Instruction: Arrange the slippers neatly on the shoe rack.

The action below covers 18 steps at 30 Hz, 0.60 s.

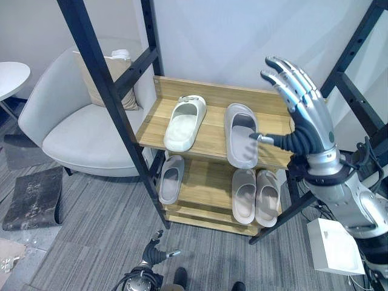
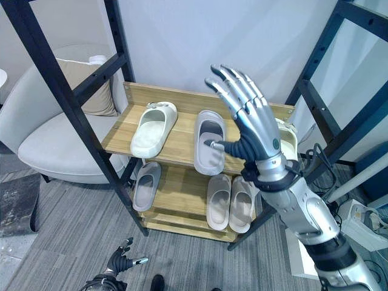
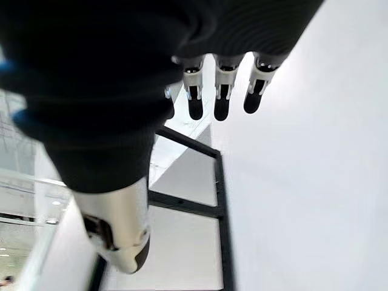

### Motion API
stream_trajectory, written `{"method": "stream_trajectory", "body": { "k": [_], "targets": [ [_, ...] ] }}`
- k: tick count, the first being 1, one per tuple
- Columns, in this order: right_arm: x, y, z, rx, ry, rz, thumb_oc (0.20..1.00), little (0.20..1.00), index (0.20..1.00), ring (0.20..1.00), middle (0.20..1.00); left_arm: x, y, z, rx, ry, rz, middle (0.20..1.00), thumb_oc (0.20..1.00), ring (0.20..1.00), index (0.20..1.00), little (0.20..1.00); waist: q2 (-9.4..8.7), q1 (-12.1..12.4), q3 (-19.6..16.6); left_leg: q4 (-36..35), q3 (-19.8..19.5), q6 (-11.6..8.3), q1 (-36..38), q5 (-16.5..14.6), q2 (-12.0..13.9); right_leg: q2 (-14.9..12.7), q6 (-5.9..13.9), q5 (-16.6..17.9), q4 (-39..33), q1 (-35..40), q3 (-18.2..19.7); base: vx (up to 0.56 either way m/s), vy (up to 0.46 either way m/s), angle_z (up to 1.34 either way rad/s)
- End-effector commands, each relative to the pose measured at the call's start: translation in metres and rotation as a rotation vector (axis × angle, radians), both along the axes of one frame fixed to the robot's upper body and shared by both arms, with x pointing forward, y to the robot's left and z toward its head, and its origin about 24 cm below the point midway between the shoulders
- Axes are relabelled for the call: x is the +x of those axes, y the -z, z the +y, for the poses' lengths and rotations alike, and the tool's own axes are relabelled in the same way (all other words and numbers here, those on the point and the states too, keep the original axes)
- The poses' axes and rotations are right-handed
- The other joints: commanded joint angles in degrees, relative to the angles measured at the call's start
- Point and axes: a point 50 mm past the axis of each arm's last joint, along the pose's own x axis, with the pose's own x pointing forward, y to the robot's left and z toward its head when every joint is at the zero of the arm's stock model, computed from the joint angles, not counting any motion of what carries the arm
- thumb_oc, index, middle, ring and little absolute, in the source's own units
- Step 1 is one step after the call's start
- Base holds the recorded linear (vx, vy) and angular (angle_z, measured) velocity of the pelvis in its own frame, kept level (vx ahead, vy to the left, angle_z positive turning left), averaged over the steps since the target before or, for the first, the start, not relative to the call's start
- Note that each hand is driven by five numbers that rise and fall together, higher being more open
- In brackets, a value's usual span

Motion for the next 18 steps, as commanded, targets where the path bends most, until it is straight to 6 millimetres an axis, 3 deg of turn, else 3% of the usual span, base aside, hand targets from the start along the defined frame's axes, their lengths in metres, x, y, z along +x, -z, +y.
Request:
{"method": "stream_trajectory", "body": {
  "k": [1,8,13,18],
  "targets": [
    [0.015,-0.022,-0.008,0.017,0.099,-0.097,1.0,1.0,1.0,1.0,1.0,0.024,-0.009,-0.003,0.014,0.054,-0.087,1.0,1.0,1.0,1.0,1.0,-0.96,3.07,2.28,-0.29,-1.98,-0.43,2.03,-4.08,-0.77,2.09,1.7,-5.31,0.32,4.64,-2.37,0.02,-0.001,0.21],
    [0.035,-0.014,-0.021,0.029,0.216,-0.052,1.0,1.0,1.0,1.0,1.0,0.023,-0.008,-0.001,0.017,0.059,-0.077,1.0,1.0,1.0,1.0,1.0,-1.27,4.69,3.03,-0.13,-3.09,-0.18,1.94,-4.25,-1.16,2.0,1.72,-5.37,0.43,4.85,-3.31,0.02,0.007,0.12],
    [0.048,0.015,-0.034,0.071,0.298,0.091,1.0,1.0,1.0,1.0,1.0,0.019,-0.006,0.002,0.021,0.061,-0.056,1.0,1.0,1.0,1.0,1.0,-1.4,5.91,3.68,-0.03,-4.04,0.06,1.67,-4.34,-1.54,1.93,1.68,-5.8,0.56,5.1,-4.16,0.04,0.019,0.1],
    [0.052,0.03,-0.041,0.091,0.344,0.152,1.0,1.0,1.0,1.0,1.0,0.018,-0.005,0.002,0.022,0.053,-0.051,1.0,1.0,1.0,1.0,1.0,-1.4,6.17,3.86,-0.07,-4.48,0.05,1.61,-4.38,-1.68,1.91,1.72,-5.89,0.5,5.15,-4.68,0.03,0.014,0.11]
  ]
}}
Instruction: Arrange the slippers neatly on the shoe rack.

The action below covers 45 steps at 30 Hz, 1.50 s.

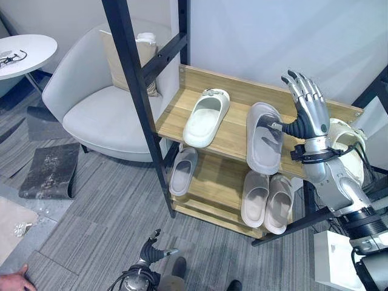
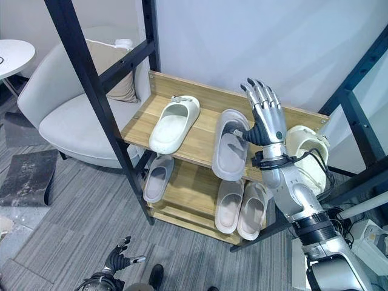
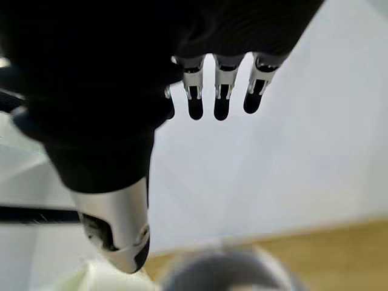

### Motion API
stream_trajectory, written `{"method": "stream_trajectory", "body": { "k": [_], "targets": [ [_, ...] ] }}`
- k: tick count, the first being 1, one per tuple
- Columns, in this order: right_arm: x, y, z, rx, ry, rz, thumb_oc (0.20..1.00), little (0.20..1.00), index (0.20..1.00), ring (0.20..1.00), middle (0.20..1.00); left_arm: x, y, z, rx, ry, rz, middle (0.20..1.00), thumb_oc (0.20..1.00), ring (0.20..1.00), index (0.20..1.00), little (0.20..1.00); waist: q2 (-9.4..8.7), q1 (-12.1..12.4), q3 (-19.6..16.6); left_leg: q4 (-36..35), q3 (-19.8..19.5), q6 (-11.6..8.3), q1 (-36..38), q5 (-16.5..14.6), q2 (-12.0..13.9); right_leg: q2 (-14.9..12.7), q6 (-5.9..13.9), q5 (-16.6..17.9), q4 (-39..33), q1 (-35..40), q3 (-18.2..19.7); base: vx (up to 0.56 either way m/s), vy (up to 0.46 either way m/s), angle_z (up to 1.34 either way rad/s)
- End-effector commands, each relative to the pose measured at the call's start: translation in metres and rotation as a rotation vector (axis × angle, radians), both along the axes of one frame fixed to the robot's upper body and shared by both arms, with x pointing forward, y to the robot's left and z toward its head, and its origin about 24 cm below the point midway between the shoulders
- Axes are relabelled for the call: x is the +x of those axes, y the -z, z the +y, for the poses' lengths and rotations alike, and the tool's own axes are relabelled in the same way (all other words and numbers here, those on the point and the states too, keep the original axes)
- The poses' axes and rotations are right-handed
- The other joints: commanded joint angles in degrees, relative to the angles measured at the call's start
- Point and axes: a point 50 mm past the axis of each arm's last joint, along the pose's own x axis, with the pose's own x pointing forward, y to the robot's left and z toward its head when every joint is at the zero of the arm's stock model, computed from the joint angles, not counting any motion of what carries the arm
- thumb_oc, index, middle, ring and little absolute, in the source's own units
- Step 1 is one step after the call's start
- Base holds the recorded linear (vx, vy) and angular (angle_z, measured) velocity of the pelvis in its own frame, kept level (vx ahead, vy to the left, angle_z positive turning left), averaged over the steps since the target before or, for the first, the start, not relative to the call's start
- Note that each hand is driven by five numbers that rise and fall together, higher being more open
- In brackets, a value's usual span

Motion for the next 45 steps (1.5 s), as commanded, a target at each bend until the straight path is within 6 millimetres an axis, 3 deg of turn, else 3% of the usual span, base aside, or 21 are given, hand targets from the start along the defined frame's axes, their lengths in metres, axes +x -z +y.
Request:
{"method": "stream_trajectory", "body": {
  "k": [1,11,12,13,14,15,22,26,28,29,31,32,34,38,39,40,42,45],
  "targets": [
    [0.002,-0.017,-0.005,0.017,0.025,-0.078,1.0,1.0,1.0,1.0,1.0,0.013,-0.004,-0.005,0.009,0.044,-0.047,1.0,1.0,1.0,1.0,1.0,-0.13,2.76,0.28,-0.1,-0.86,-0.07,2.44,-4.89,-1.35,1.97,1.76,-5.24,0.5,3.85,-0.76,0.0,0.0,0.0],
    [0.014,0.007,-0.03,0.024,0.173,0.031,1.0,1.0,1.0,1.0,1.0,0.013,-0.003,-0.004,0.013,0.047,-0.043,1.0,1.0,1.0,1.0,1.0,0.08,3.02,0.75,-0.14,-1.75,-0.22,1.84,-4.65,-1.66,1.68,1.77,-5.23,0.44,3.8,-1.8,0.01,0.012,0.06],
    [0.022,0.017,-0.037,0.027,0.22,0.093,0.633,0.633,0.633,0.633,0.633,0.013,-0.004,-0.007,0.01,0.062,-0.046,1.0,1.0,1.0,1.0,1.0,0.15,3.49,0.82,-0.15,-2.05,-0.29,1.7,-4.55,-1.8,1.59,1.79,-5.19,0.38,3.8,-2.11,0.01,0.009,0.06],
    [0.023,0.017,-0.037,0.027,0.219,0.092,0.485,0.485,0.485,0.485,0.485,0.014,-0.004,-0.007,0.009,0.061,-0.047,1.0,1.0,1.0,1.0,1.0,0.18,3.4,0.85,-0.15,-2.08,-0.29,1.68,-4.55,-1.8,1.59,1.79,-5.19,0.38,3.79,-2.14,0.0,0.0,0.0],
    [0.025,0.02,-0.038,0.036,0.227,0.112,0.416,0.416,0.416,0.416,0.416,0.013,-0.003,-0.007,0.007,0.062,-0.045,1.0,1.0,1.0,1.0,1.0,0.22,3.56,0.85,-0.12,-2.18,-0.32,1.59,-4.51,-1.83,1.55,1.77,-5.18,0.37,3.78,-2.3,-0.01,0.014,0.03],
    [0.03,0.025,-0.041,0.039,0.247,0.148,0.2,0.2,0.2,0.2,0.2,0.015,-0.004,-0.008,0.001,0.062,-0.05,1.0,1.0,1.0,1.0,1.0,0.32,3.76,0.88,-0.1,-2.37,-0.36,1.45,-4.44,-1.96,1.5,1.8,-5.14,0.37,3.76,-2.58,-0.01,0.014,0.04],
    [0.04,0.03,-0.038,0.077,0.255,0.198,0.2,0.2,0.2,0.2,0.2,0.015,-0.003,-0.01,-0.006,0.053,-0.047,1.0,1.0,1.0,1.0,1.0,0.63,3.81,0.7,-0.02,-3.04,-0.44,1.26,-4.24,-2.14,1.38,1.69,-5.07,0.4,3.92,-3.19,0.0,0.015,0.06],
    [0.038,0.021,-0.034,0.084,0.226,0.163,0.2,0.2,0.2,0.2,0.2,0.015,-0.002,-0.011,-0.008,0.039,-0.04,1.0,1.0,1.0,1.0,1.0,0.71,3.55,0.64,0.01,-3.3,-0.46,1.35,-4.23,-2.16,1.39,1.61,-5.13,0.42,4.08,-3.34,-0.01,0.005,0.07],
    [0.031,0.004,-0.029,0.107,0.185,0.073,0.2,0.2,0.2,0.2,0.2,0.016,-0.002,-0.01,-0.01,0.03,-0.041,1.0,1.0,1.0,1.0,1.0,0.9,3.11,0.52,0.01,-3.3,-0.52,1.4,-4.19,-2.14,1.4,1.6,-5.15,0.51,4.1,-3.32,0.0,0.0,0.0],
    [0.017,-0.018,-0.023,0.161,0.131,-0.052,0.2,0.2,0.2,0.2,0.2,0.016,-0.002,-0.009,-0.007,0.007,-0.039,1.0,1.0,1.0,1.0,1.0,1.24,2.44,0.51,0.09,-3.07,-0.67,1.79,-4.57,-1.93,1.47,1.54,-5.46,0.56,4.38,-3.01,0.0,0.0,0.0],
    [-0.003,-0.038,-0.015,0.236,0.034,-0.163,0.2,0.2,0.2,0.2,0.2,0.016,-0.001,-0.007,-0.003,-0.016,-0.034,1.0,1.0,1.0,1.0,1.0,1.29,1.66,0.41,-0.01,-3.02,-0.62,1.61,-4.15,-1.96,1.33,1.54,-5.27,0.66,4.09,-3.01,-0.02,0.005,0.04],
    [-0.005,-0.038,-0.015,0.237,0.035,-0.161,0.2,0.2,0.2,0.2,0.2,0.016,-0.001,-0.007,-0.001,-0.015,-0.033,1.0,1.0,1.0,1.0,1.0,1.24,1.73,0.37,0.0,-3.05,-0.62,1.62,-4.14,-1.97,1.32,1.54,-5.29,0.68,4.11,-3.04,0.0,0.0,0.0],
    [-0.03,-0.061,-0.009,0.287,-0.079,-0.299,0.2,0.2,0.2,0.2,0.2,0.012,0.001,-0.007,-0.004,-0.032,-0.02,1.0,1.0,1.0,1.0,1.0,1.28,1.02,0.29,0.06,-2.67,-0.81,1.98,-4.47,-1.76,1.43,1.49,-5.59,0.79,4.21,-2.72,0.0,0.0,0.0],
    [-0.079,-0.094,0.02,0.515,-0.506,-0.482,0.2,0.2,0.2,0.2,0.2,0.006,0.005,-0.008,0.004,-0.03,0.004,1.0,1.0,1.0,1.0,1.0,1.52,-0.15,0.01,-0.07,-2.11,-0.87,1.94,-3.87,-1.65,1.31,1.39,-5.34,0.96,3.83,-2.15,-0.02,-0.01,-0.03],
    [-0.079,-0.094,0.02,0.515,-0.506,-0.481,0.2,0.2,0.2,0.2,0.2,0.006,0.005,-0.008,0.005,-0.03,0.004,1.0,1.0,1.0,1.0,1.0,1.5,-0.16,-0.04,-0.08,-2.14,-0.86,1.88,-3.83,-1.68,1.3,1.39,-5.32,0.94,3.79,-2.18,-0.02,-0.028,-0.05],
    [-0.095,-0.101,0.029,0.657,-0.742,-0.497,0.2,0.2,0.2,0.2,0.2,0.004,0.004,-0.009,-0.01,-0.03,0.004,1.0,1.0,1.0,1.0,1.0,1.77,0.03,-0.07,-0.01,-2.14,-1.07,2.11,-4.04,-1.61,1.41,1.29,-5.55,0.89,4.13,-2.12,-0.02,-0.024,-0.04],
    [-0.105,-0.103,0.043,0.763,-0.968,-0.443,0.2,0.2,0.2,0.2,0.2,0.005,0.003,-0.006,-0.012,-0.041,0.001,1.0,1.0,1.0,1.0,1.0,2.0,0.06,-0.28,-0.12,-2.49,-1.15,1.88,-3.5,-1.76,1.26,1.25,-5.26,1.02,4.0,-2.43,-0.05,-0.017,-0.05],
    [-0.116,-0.1,0.086,0.869,-1.363,-0.218,0.2,0.2,0.2,0.2,0.2,0.002,0.006,-0.005,-0.011,-0.057,0.02,1.0,1.0,1.0,1.0,1.0,2.36,0.7,-0.43,-0.12,-3.06,-1.42,1.66,-3.16,-1.77,1.19,1.04,-5.26,1.29,3.88,-3.01,-0.06,-0.006,-0.03]
  ]
}}
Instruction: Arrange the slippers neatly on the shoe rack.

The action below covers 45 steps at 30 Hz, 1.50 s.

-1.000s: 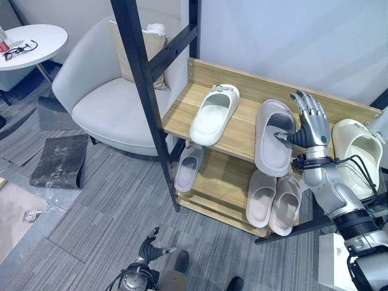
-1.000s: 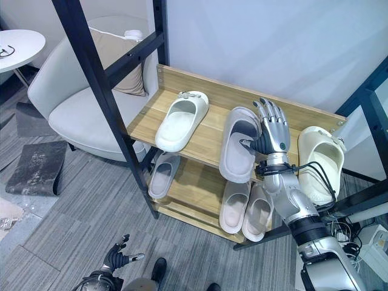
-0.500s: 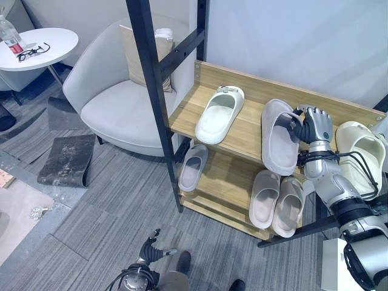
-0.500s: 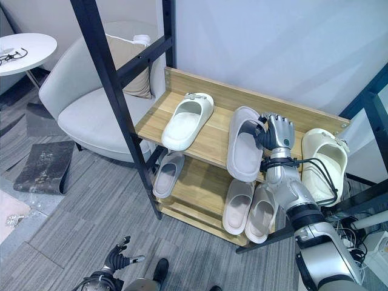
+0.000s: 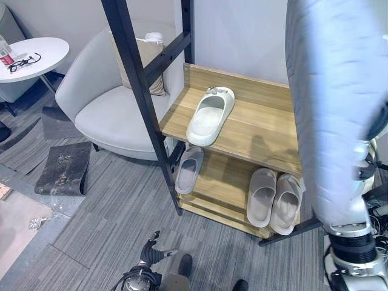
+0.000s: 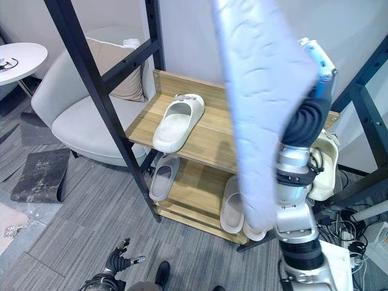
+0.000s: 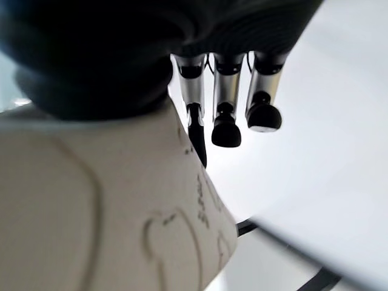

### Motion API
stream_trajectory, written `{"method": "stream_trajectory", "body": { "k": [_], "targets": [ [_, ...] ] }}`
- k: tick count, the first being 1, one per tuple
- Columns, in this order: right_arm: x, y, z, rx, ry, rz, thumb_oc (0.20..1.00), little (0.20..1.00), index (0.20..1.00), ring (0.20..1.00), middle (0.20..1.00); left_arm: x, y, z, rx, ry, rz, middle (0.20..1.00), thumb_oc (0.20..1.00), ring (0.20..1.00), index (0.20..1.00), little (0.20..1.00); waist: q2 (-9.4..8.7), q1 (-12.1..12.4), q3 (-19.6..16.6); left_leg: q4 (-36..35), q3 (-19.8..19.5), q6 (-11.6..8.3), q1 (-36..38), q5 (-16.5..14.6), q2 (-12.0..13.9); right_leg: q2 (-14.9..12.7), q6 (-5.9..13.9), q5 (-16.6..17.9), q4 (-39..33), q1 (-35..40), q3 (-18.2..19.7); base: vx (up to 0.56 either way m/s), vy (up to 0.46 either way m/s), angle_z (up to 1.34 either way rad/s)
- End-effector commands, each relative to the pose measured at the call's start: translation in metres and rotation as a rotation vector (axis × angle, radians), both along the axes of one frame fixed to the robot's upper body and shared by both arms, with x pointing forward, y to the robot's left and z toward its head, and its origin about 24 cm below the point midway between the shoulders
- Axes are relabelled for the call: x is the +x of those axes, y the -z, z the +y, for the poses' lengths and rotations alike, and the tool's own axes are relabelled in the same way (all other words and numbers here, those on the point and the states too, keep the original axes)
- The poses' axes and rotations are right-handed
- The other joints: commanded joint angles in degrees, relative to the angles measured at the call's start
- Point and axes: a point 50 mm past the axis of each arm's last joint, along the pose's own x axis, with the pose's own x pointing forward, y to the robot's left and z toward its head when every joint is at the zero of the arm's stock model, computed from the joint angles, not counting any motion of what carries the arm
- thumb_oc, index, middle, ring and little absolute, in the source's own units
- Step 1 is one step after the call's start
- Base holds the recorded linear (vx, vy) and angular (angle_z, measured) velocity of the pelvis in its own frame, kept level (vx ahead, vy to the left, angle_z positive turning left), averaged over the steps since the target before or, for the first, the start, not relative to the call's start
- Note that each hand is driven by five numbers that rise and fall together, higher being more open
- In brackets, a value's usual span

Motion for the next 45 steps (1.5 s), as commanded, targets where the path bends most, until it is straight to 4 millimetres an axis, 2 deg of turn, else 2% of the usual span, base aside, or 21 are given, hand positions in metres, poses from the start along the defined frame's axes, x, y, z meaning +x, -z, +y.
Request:
{"method": "stream_trajectory", "body": {
  "k": [1,5,7,11,13,14,16,17,19,21,22,24,25,27,30,33,34,35,36,40,45],
  "targets": [
    [-0.018,-0.012,0.043,-0.03,-0.558,-0.037,0.2,0.2,0.2,0.2,0.2,0.008,0.001,-0.003,-0.003,-0.009,-0.005,1.0,1.0,1.0,1.0,1.0,-0.44,1.83,-0.39,-0.11,-1.13,-0.46,1.58,-3.27,-1.49,1.12,0.96,-4.23,1.24,2.61,-0.68,-0.05,-0.017,0.02],
    [-0.023,0.004,0.102,-0.108,-0.945,0.104,0.2,0.2,0.2,0.2,0.2,0.011,0.002,-0.003,0.01,-0.03,-0.006,1.0,1.0,1.0,1.0,1.0,-0.26,3.57,-0.19,-0.05,-2.07,-0.85,1.13,-2.76,-1.58,1.22,0.42,-4.26,1.34,2.55,-1.73,-0.05,-0.014,0.09],
    [-0.024,0.014,0.124,-0.254,-0.948,0.135,0.2,0.2,0.2,0.2,0.2,0.015,0.001,-0.002,0.02,-0.033,-0.019,1.0,1.0,1.0,1.0,1.0,-0.31,4.65,0.15,0.01,-2.9,-1.06,0.73,-2.51,-1.65,1.3,0.24,-4.34,1.41,2.55,-2.59,-0.05,-0.026,0.22],
    [-0.016,0.061,0.156,-0.457,-0.938,0.324,0.2,0.2,0.2,0.2,0.2,0.018,0.0,-0.003,0.026,-0.044,-0.041,1.0,1.0,1.0,1.0,1.0,-0.55,5.89,0.99,0.12,-4.4,-1.24,0.19,-2.13,-1.97,1.38,0.06,-4.53,1.61,2.61,-3.86,-0.04,-0.014,0.21],
    [-0.015,0.068,0.157,-0.507,-0.898,0.335,0.2,0.2,0.2,0.2,0.2,0.019,0.0,-0.003,0.028,-0.041,-0.041,1.0,1.0,1.0,1.0,1.0,-0.56,5.99,1.1,0.1,-4.71,-1.26,0.1,-2.07,-2.05,1.41,0.04,-4.6,1.66,2.6,-4.13,-0.02,0.0,0.19],
    [-0.01,0.092,0.159,-0.645,-0.759,0.37,0.2,0.2,0.2,0.2,0.2,0.018,0.001,-0.004,0.03,-0.044,-0.04,1.0,1.0,1.0,1.0,1.0,-0.55,6.04,1.46,0.09,-5.28,-1.28,0.02,-2.07,-2.18,1.45,0.02,-4.82,1.89,2.58,-4.59,-0.01,0.001,0.18],
    [-0.004,0.12,0.157,-0.754,-0.614,0.432,0.2,0.2,0.2,0.2,0.2,0.017,0.002,-0.005,0.028,-0.053,-0.04,1.0,1.0,1.0,1.0,1.0,-0.43,5.89,1.85,0.17,-5.58,-1.29,-0.12,-1.98,-2.29,1.49,0.05,-5.01,2.18,2.57,-5.09,-0.01,0.008,0.21],
    [0.004,0.129,0.15,-0.845,-0.455,0.406,0.2,0.2,0.2,0.2,0.2,0.016,0.002,-0.006,0.027,-0.054,-0.042,1.0,1.0,1.0,1.0,1.0,-0.4,5.82,1.97,0.16,-5.76,-1.27,-0.16,-2.01,-2.36,1.55,0.04,-5.1,2.21,2.54,-5.23,-0.01,0.017,0.22],
    [0.005,0.144,0.14,-0.882,-0.356,0.432,0.2,0.2,0.2,0.2,0.2,0.018,0.002,-0.003,0.027,-0.094,-0.05,1.0,1.0,1.0,1.0,1.0,-0.53,4.93,2.12,0.21,-5.81,-1.2,-0.33,-1.95,-2.35,1.57,0.23,-5.23,2.47,2.29,-5.45,0.01,0.001,0.09],
    [0.026,0.182,0.125,-1.076,-0.075,0.473,0.2,0.2,0.2,0.2,0.2,0.026,0.004,-0.014,0.008,-0.095,-0.048,1.0,1.0,1.0,1.0,1.0,-0.66,4.88,2.43,0.36,-5.92,-1.32,-0.11,-2.57,-2.13,1.7,0.15,-6.07,2.83,2.6,-5.7,0.03,-0.022,0.03],
    [0.027,0.182,0.126,-1.076,-0.072,0.472,0.2,0.2,0.2,0.2,0.2,0.027,0.004,-0.014,0.008,-0.094,-0.049,1.0,1.0,1.0,1.0,1.0,-0.63,4.8,2.42,0.3,-6.02,-1.22,-0.27,-2.26,-2.22,1.62,0.19,-5.86,2.84,2.47,-5.83,0.03,-0.03,-0.01],
    [0.046,0.198,0.101,-1.122,0.135,0.513,0.2,0.2,0.2,0.2,0.2,0.006,0.011,-0.02,-0.004,-0.033,0.003,1.0,1.0,1.0,1.0,1.0,-0.31,6.05,3.69,0.8,-6.81,-1.24,-0.56,-2.44,-2.34,1.69,0.03,-6.55,3.55,2.21,-6.35,-0.04,-0.029,0.02],
    [0.055,0.205,0.09,-1.146,0.234,0.529,0.2,0.2,0.2,0.2,0.2,0.014,0.003,-0.02,0.038,0.008,-0.066,1.0,1.0,1.0,1.0,1.0,-0.21,6.19,4.46,1.36,-6.86,-1.34,-1.05,-2.57,-2.34,1.66,-0.08,-6.7,4.08,1.54,-6.17,-0.05,-0.018,0.12],
    [0.062,0.205,0.081,-1.094,0.292,0.584,0.2,0.2,0.2,0.2,0.2,0.017,0.001,-0.023,0.018,0.009,-0.073,1.0,1.0,1.0,1.0,1.0,-0.02,5.87,5.7,2.48,-6.69,-1.16,-1.97,-2.69,-2.35,1.53,-0.14,-6.75,4.75,0.64,-5.92,-0.15,-0.014,0.17],
    [0.096,0.188,0.049,-1.049,0.558,0.581,0.2,0.2,0.2,0.2,0.2,0.033,-0.009,-0.027,-0.004,0.047,-0.131,1.0,1.0,1.0,1.0,1.0,1.76,6.21,11.09,9.09,-6.62,-0.81,-7.59,-3.45,-2.91,0.17,-0.85,-7.8,9.7,-4.33,-5.78,-0.29,0.01,0.02],
    [0.127,0.149,0.021,-0.973,0.77,0.514,0.2,0.2,0.2,0.2,0.2,0.05,-0.02,-0.031,-0.031,0.071,-0.2,1.0,1.0,1.0,1.0,1.0,3.68,5.51,14.86,14.65,-6.68,-0.28,-13.98,-3.93,-3.4,-1.79,-1.39,-8.45,16.5,-11.45,-4.82,-0.25,0.056,-0.03],
    [0.135,0.141,0.01,-0.969,0.841,0.504,0.2,0.2,0.2,0.2,0.2,0.053,-0.022,-0.031,-0.028,0.075,-0.211,1.0,1.0,1.0,1.0,1.0,3.95,5.35,15.11,15.56,-6.75,-0.32,-14.53,-5.4,-3.28,-1.83,-1.2,-9.92,17.96,-12.46,-3.74,-0.15,0.056,0.03],
    [0.136,0.139,0.01,-0.966,0.845,0.501,0.2,0.2,0.2,0.2,0.2,0.054,-0.023,-0.032,-0.028,0.077,-0.215,1.0,1.0,1.0,1.0,1.0,4.15,5.46,15.32,15.83,-6.59,-0.08,-15.47,-4.13,-3.52,-2.17,-1.63,-8.83,18.08,-13.2,-4.37,-0.09,0.041,-0.03],
    [0.156,0.107,-0.016,-0.949,1.013,0.463,0.2,0.2,0.2,0.2,0.2,0.062,-0.028,-0.032,-0.048,0.07,-0.243,1.0,1.0,1.0,1.0,1.0,4.62,5.28,16.14,18.74,-6.47,0.23,-18.41,-6.32,-3.88,-3.14,-1.52,-11.12,22.45,-17.2,-2.57,-0.15,0.081,-0.06],
    [0.174,0.076,-0.059,-0.908,1.221,0.515,0.2,0.2,0.2,0.2,0.2,0.074,-0.036,-0.038,-0.074,0.081,-0.282,1.0,1.0,1.0,1.0,1.0,5.79,5.42,17.12,24.0,-6.58,0.64,-24.46,-7.52,-4.73,-5.27,-1.84,-13.09,28.81,-22.88,-1.69,-0.09,0.061,0.05],
    [0.181,0.049,-0.082,-0.902,1.341,0.498,0.2,0.2,0.2,0.2,0.2,0.078,-0.038,-0.04,-0.095,0.071,-0.289,1.0,1.0,1.0,1.0,1.0,7.01,5.41,18.28,30.41,-6.57,0.88,-30.65,-9.44,-5.75,-7.53,-2.49,-16.06,36.65,-29.08,-0.67,-0.02,0.048,0.14]
  ]
}}
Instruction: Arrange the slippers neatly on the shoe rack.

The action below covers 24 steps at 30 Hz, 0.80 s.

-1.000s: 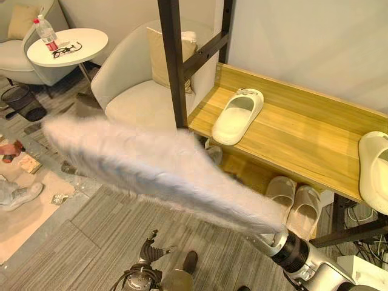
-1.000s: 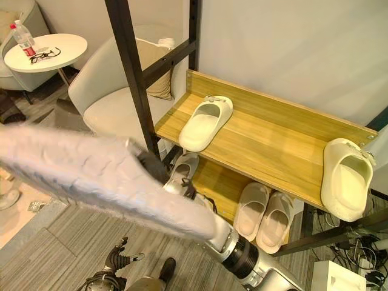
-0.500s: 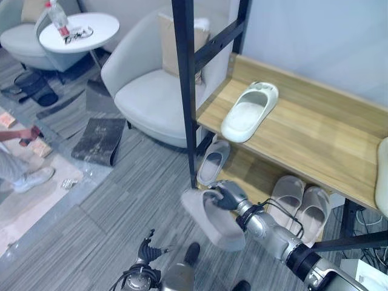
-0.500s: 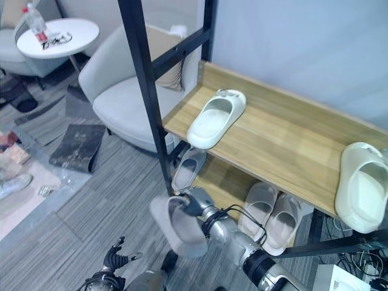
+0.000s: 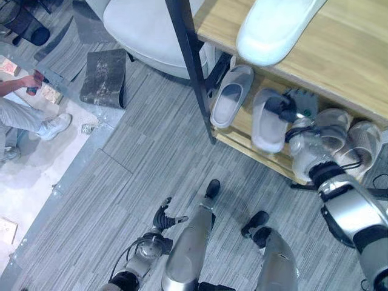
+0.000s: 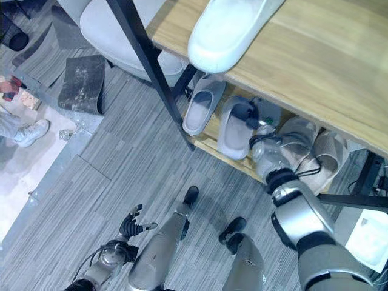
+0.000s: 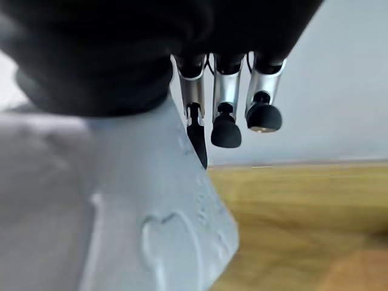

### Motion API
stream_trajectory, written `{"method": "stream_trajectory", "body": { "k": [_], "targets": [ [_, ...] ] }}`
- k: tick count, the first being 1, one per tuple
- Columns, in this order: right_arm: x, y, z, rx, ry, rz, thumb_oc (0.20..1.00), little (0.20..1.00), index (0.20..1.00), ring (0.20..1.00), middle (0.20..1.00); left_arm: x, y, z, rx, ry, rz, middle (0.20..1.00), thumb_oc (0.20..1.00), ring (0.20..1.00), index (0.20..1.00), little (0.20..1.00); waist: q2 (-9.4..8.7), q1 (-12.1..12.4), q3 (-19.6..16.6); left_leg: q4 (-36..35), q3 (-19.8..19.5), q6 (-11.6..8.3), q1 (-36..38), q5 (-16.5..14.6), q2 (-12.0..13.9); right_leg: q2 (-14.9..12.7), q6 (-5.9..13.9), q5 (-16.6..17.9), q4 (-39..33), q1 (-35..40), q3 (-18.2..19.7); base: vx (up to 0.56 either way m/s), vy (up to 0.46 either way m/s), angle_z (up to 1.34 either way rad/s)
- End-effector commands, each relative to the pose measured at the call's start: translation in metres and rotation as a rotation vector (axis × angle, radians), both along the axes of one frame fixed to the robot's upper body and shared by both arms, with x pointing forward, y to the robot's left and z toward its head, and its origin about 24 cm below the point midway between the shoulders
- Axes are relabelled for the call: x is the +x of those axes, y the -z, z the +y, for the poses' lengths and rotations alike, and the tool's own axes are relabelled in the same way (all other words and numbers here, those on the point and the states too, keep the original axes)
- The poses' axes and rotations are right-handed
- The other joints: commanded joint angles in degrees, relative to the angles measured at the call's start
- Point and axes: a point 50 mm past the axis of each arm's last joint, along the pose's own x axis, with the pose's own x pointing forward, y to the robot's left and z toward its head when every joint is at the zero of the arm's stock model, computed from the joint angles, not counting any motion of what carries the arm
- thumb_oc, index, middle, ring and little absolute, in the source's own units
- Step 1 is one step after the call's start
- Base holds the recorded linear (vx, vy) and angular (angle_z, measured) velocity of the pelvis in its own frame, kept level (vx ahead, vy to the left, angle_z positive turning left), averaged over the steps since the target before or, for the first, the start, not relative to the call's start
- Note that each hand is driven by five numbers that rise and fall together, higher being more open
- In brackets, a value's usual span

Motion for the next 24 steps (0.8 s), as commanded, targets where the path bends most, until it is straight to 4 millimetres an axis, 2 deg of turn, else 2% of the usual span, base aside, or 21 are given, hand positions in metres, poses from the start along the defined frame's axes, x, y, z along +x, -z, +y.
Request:
{"method": "stream_trajectory", "body": {
  "k": [1,2,3,5,7,16,17,18,24],
  "targets": [
    [-0.001,-0.034,-0.009,-0.051,0.008,-0.132,0.2,0.2,0.2,0.2,0.2,-0.002,0.001,-0.014,-0.07,-0.011,-0.014,1.0,1.0,1.0,1.0,1.0,0.41,0.57,0.16,8.59,1.02,1.26,-2.34,-8.05,-1.56,3.01,2.03,-1.4,-1.35,0.71,2.32,-0.01,0.012,0.03],
    [-0.001,-0.035,-0.009,-0.051,0.008,-0.132,0.2,0.2,0.2,0.2,0.2,-0.002,0.001,-0.014,-0.07,-0.011,-0.014,1.0,1.0,1.0,1.0,1.0,0.4,0.56,0.14,8.61,1.04,1.26,-2.39,-8.06,-1.57,2.99,2.03,-1.42,-1.31,0.65,2.34,0.0,0.0,0.0],
    [0.001,-0.042,-0.019,-0.067,0.063,-0.133,0.2,0.2,0.2,0.2,0.2,-0.003,0.002,-0.015,-0.059,0.0,-0.006,1.0,1.0,1.0,1.0,1.0,0.7,1.07,0.68,10.13,0.85,1.25,-4.74,-8.32,-2.02,2.33,1.81,-2.28,0.68,-1.6,2.15,0.0,0.0,0.0],
    [0.0,-0.045,-0.026,-0.074,0.096,-0.14,0.2,0.2,0.2,0.2,0.2,0.0,0.001,-0.016,-0.056,0.004,-0.013,1.0,1.0,1.0,1.0,1.0,0.84,1.16,1.31,11.91,0.47,1.28,-7.37,-8.81,-2.47,1.95,1.62,-3.44,2.95,-4.1,2.57,0.04,-0.005,0.06],
    [0.001,-0.053,-0.027,-0.076,0.105,-0.16,0.2,0.2,0.2,0.2,0.2,0.005,-0.003,-0.015,-0.058,-0.001,-0.03,1.0,1.0,1.0,1.0,1.0,0.99,1.15,1.6,13.03,0.45,1.37,-8.98,-9.11,-2.85,1.51,1.5,-3.88,4.3,-5.86,2.64,0.03,-0.005,0.21],
    [-0.003,-0.056,-0.045,-0.06,0.203,-0.17,0.2,0.2,0.2,0.2,0.2,0.016,-0.014,-0.025,-0.079,0.024,-0.088,1.0,1.0,1.0,1.0,1.0,1.89,1.73,1.97,16.09,0.32,1.83,-12.09,-10.59,-4.05,0.08,1.55,-5.73,7.86,-9.11,3.46,0.05,0.012,0.08],
    [-0.003,-0.055,-0.049,-0.048,0.22,-0.163,0.558,0.558,0.558,0.558,0.558,0.018,-0.016,-0.025,-0.082,0.023,-0.097,1.0,1.0,1.0,1.0,1.0,1.92,1.77,1.97,16.04,0.21,1.83,-12.03,-10.66,-4.09,0.07,1.49,-5.96,8.12,-9.16,3.55,0.03,0.0,0.05],
    [-0.003,-0.055,-0.051,-0.042,0.235,-0.148,1.0,1.0,1.0,1.0,1.0,0.018,-0.017,-0.025,-0.084,0.022,-0.101,1.0,1.0,1.0,1.0,1.0,1.94,1.83,1.94,16.17,0.19,1.87,-12.01,-10.81,-4.2,-0.04,1.47,-6.1,8.29,-9.12,3.62,0.04,-0.001,0.06],
    [-0.004,-0.056,-0.06,0.119,0.278,-0.135,1.0,1.0,1.0,1.0,1.0,0.022,-0.019,-0.025,-0.088,0.001,-0.108,1.0,1.0,1.0,1.0,1.0,1.77,1.65,2.18,15.87,0.3,2.0,-11.4,-10.94,-4.28,0.05,1.74,-5.76,7.62,-8.47,3.9,0.01,0.002,0.03]
  ]
}}
